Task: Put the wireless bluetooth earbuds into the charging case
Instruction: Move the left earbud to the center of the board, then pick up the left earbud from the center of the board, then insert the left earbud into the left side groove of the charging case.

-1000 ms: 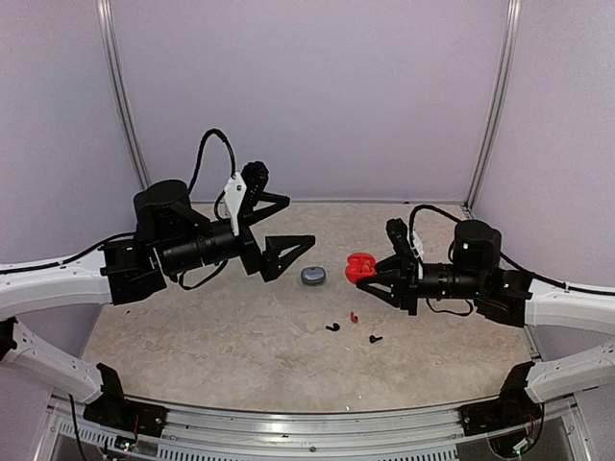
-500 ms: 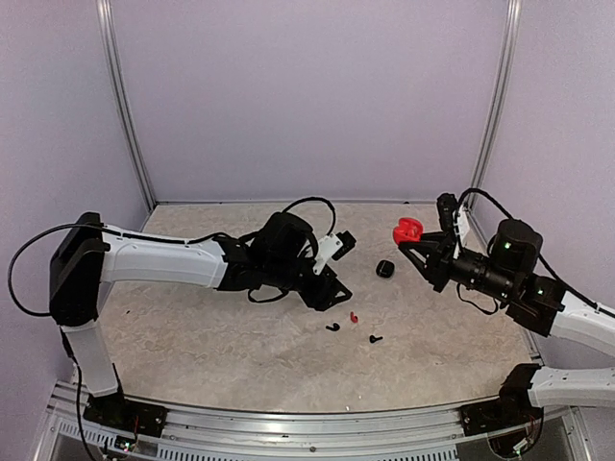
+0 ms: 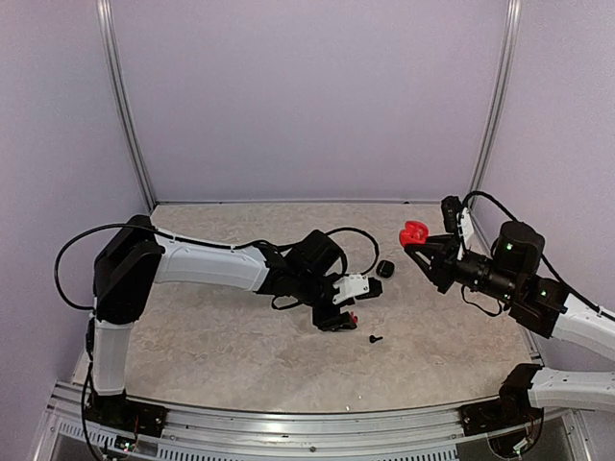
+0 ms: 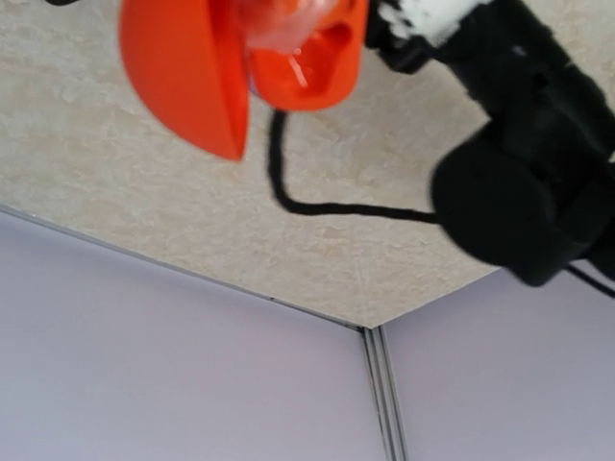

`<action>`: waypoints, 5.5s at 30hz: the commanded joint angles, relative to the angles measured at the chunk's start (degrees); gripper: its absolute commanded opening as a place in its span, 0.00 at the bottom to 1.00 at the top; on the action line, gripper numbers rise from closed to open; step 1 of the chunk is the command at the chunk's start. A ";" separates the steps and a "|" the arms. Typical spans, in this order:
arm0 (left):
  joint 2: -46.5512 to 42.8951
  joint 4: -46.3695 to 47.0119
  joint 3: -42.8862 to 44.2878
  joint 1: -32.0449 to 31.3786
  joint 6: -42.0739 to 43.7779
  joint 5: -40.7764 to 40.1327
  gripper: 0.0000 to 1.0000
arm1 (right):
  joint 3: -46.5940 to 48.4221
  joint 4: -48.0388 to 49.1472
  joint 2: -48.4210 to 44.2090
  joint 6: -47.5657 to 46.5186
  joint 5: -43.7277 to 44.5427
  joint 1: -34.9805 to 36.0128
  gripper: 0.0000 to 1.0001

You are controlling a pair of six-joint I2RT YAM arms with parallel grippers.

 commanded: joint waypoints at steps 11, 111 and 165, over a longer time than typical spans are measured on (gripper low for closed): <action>11.24 -5.92 12.73 0.85 13.95 2.78 0.51 | -0.46 -0.08 -0.47 0.01 -2.47 -1.45 0.00; -5.15 -35.91 -7.03 11.94 -42.94 -22.01 0.35 | -0.15 1.68 2.49 -1.41 -6.29 -2.37 0.00; -42.51 17.50 -21.55 -1.75 -36.51 -27.21 0.15 | -0.68 16.11 8.41 -4.77 -20.13 0.52 0.00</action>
